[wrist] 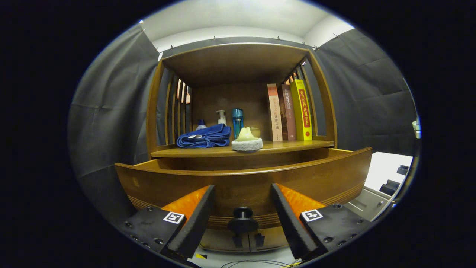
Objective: Pull open the drawer, take out the items inside it, and place them on the countertop above the cabinet.
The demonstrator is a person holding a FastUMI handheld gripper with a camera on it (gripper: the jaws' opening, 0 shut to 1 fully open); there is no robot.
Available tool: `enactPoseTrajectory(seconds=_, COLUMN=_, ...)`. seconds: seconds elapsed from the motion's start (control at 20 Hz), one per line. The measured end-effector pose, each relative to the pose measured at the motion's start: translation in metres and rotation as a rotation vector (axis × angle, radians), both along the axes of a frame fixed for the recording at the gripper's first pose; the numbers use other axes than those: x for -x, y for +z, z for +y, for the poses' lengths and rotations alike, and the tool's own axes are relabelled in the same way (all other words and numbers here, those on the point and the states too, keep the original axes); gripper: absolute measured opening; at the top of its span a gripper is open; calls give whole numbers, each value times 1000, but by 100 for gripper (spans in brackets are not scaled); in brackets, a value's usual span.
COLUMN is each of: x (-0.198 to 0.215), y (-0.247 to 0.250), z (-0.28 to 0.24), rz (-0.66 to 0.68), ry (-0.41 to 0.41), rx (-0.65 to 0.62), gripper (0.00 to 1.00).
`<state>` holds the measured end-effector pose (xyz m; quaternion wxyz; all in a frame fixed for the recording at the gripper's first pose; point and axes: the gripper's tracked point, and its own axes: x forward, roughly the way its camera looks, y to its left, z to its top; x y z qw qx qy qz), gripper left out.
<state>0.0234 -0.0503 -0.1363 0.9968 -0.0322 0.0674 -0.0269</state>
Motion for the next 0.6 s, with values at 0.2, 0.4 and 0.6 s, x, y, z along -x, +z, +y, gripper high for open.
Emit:
enactPoseTrajectory(seconds=0.2, x=-24, y=-5, z=-3, rz=16, ry=-1, rx=4, gripper=98)
enactPoseTrajectory(seconds=0.4, x=-53, y=-14, z=-4, rz=31, ry=-3, rx=-3, gripper=98)
enactPoseTrajectory(seconds=0.6, x=-77, y=-21, z=-7, rz=33, ry=0, rx=19, gripper=98)
